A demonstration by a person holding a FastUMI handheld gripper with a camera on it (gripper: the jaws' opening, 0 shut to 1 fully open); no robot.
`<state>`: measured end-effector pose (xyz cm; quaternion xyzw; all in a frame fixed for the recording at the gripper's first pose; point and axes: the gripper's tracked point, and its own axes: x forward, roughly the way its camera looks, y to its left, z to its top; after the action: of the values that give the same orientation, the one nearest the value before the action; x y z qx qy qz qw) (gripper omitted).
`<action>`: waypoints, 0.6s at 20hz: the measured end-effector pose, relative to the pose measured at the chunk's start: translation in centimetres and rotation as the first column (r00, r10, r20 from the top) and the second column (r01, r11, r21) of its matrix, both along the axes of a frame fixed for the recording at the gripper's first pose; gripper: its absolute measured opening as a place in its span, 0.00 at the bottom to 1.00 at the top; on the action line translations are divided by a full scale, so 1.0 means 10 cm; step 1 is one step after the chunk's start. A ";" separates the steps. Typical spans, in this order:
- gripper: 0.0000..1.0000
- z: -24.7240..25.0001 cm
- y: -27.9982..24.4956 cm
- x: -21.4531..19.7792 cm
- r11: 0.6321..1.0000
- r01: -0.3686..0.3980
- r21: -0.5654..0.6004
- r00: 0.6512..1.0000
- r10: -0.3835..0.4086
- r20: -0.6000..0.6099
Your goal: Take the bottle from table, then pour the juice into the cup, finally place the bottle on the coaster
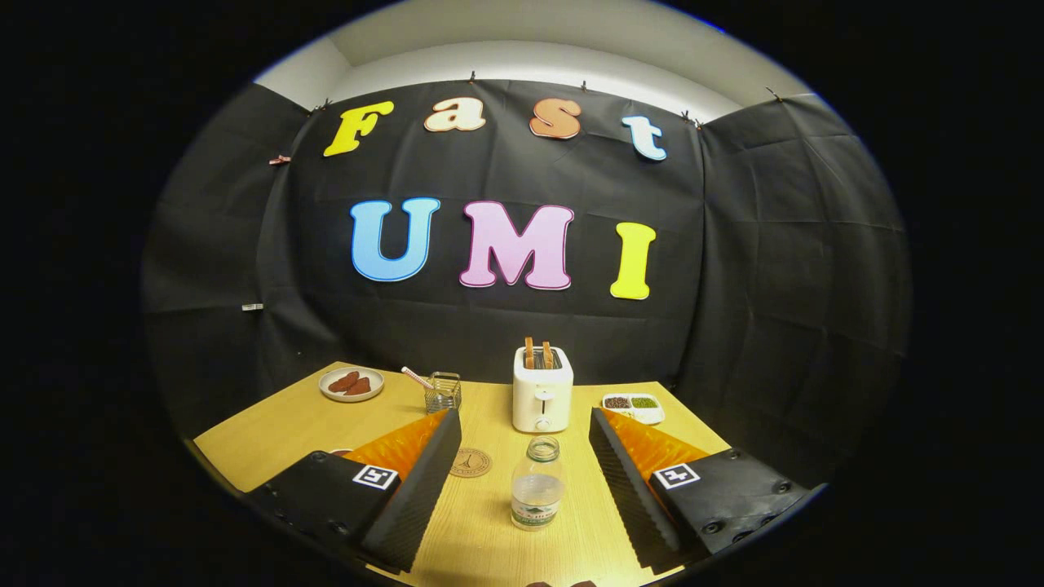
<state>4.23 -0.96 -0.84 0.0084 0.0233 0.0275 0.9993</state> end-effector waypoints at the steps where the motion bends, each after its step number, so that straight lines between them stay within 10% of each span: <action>1: 0.97 -0.06 0.00 0.03 1.000 -0.009 0.002 1.000 0.009 -0.009; 12: 0.98 -0.70 -0.06 0.47 0.998 -0.061 0.036 0.996 0.063 -0.070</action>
<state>8.90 -1.57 -7.84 0.0253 0.0586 0.0586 0.9962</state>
